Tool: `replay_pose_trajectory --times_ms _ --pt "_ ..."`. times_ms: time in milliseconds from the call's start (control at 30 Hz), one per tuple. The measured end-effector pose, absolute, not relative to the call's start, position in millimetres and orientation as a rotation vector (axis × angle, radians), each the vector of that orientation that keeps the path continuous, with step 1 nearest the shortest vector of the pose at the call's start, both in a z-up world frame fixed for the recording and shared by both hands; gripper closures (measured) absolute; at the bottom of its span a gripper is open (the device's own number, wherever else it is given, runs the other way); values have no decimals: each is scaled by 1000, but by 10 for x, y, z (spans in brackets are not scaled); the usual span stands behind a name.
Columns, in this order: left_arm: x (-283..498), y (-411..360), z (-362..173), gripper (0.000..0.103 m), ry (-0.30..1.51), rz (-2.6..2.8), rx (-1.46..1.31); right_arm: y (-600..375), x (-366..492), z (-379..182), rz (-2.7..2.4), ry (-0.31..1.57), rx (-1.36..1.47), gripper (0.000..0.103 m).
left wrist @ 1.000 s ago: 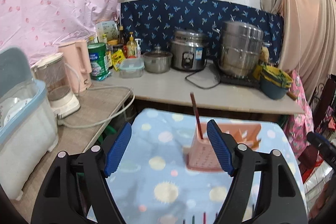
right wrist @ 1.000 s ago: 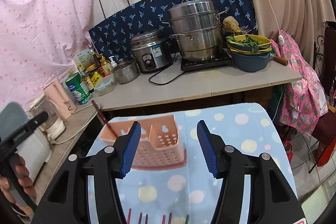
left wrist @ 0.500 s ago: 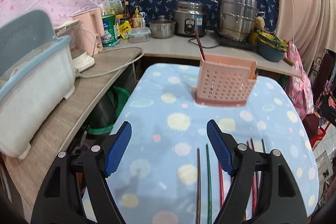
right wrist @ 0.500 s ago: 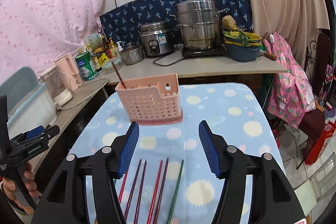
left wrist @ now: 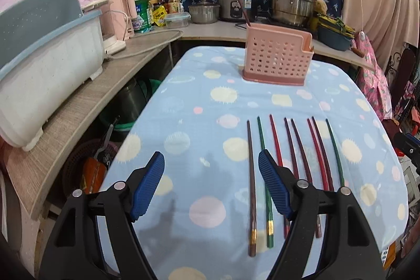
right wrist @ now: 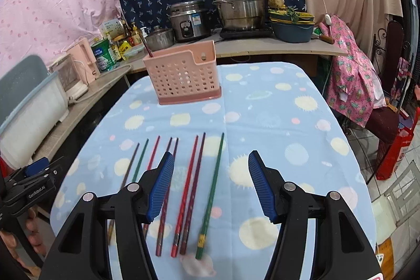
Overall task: Organize utensils
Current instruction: 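Move both open tools back down to the remaining chopsticks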
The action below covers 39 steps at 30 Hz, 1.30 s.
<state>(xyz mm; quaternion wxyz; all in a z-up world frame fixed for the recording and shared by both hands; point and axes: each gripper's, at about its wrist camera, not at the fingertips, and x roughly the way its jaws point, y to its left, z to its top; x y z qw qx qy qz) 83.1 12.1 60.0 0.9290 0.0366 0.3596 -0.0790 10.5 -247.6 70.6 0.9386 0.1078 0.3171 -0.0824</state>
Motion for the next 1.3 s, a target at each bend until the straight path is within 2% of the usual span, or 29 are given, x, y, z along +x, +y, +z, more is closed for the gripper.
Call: replay_pose_trajectory --times_ms 567,1300 --pt "497 69 47 33 873 -177 98 -2303 -198 22 -161 788 258 45" --pt "477 -19 -273 33 950 -193 126 -2183 -164 -223 -132 848 268 45"
